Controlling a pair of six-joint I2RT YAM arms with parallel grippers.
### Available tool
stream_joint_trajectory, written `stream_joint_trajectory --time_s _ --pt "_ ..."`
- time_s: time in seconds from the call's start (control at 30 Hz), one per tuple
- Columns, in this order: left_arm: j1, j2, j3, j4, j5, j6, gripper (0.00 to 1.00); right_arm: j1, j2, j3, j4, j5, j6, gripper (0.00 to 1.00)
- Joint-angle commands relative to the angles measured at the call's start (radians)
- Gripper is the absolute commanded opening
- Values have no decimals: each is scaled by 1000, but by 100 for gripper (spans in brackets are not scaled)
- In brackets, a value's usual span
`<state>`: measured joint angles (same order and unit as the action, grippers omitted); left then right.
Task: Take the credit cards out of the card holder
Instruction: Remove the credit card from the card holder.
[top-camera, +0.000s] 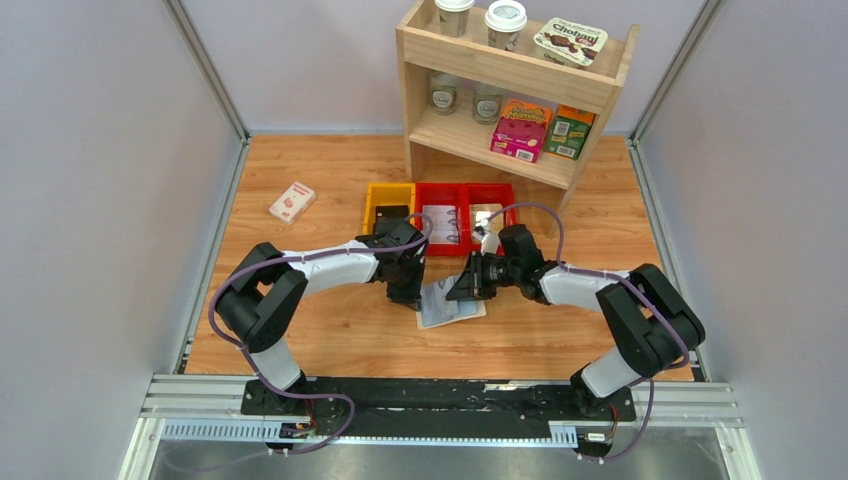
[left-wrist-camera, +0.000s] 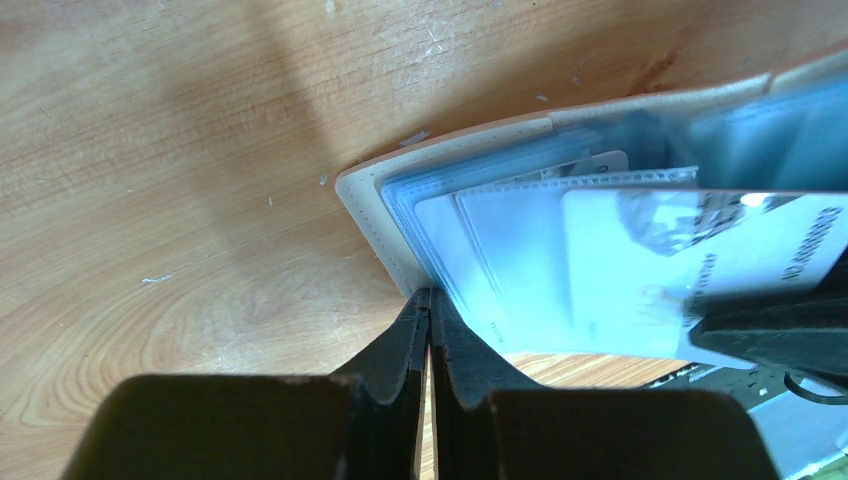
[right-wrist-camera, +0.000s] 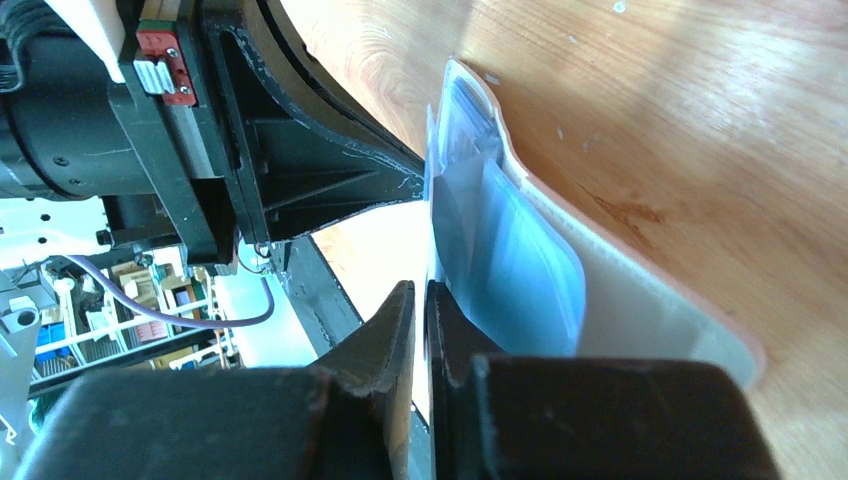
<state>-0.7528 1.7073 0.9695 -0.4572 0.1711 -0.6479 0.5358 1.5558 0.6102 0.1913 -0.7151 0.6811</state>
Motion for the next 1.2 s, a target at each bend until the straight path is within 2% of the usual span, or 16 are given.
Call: stream_joint_trajectory --time_s 0.0,0.07,0.2,0.37,0.43,0.5,0.57,0.67,0.77,0.87,1.0,1.03,1.1,1.17 --pt "-2 49 -12 18 -91 30 9 -31 -60 -6 -29 -4 -41 9" --pt "-2 49 -12 18 -90 31 9 -40 -71 -6 -49 -3 -52 9" --pt "-2 43 -17 20 -91 30 9 -57 -92 -4 -104 20 -71 0" --pt "0 -6 -37 40 -93 27 9 -80 -172 -29 -162 68 -75 0" --pt "-2 -56 -54 60 -91 19 12 -80 -227 -44 -174 98 -68 0" --pt "-2 -115 -68 78 -99 10 17 -80 -292 -69 -161 127 -40 0" --pt "-2 -181 -71 87 -119 -1 27 -80 -367 -99 -109 157 17 0" --pt "-2 -288 -78 101 -168 -24 51 -77 -468 -144 -14 212 110 0" --pt "-2 -438 -104 143 -219 -77 64 -60 -572 -164 66 310 167 0" --pt "-2 -593 -172 263 -231 -134 75 -42 -629 -165 115 390 204 0" --pt "0 -736 -299 543 -197 -240 80 -13 -640 -152 210 442 258 0" --pt "-2 -755 -319 655 -182 -269 80 -4 -634 -145 226 448 267 0" --pt "-2 -779 -370 782 -177 -303 84 13 -622 -132 258 462 285 0" --pt "-2 -773 -388 845 -154 -326 85 32 -611 -127 298 476 304 0"
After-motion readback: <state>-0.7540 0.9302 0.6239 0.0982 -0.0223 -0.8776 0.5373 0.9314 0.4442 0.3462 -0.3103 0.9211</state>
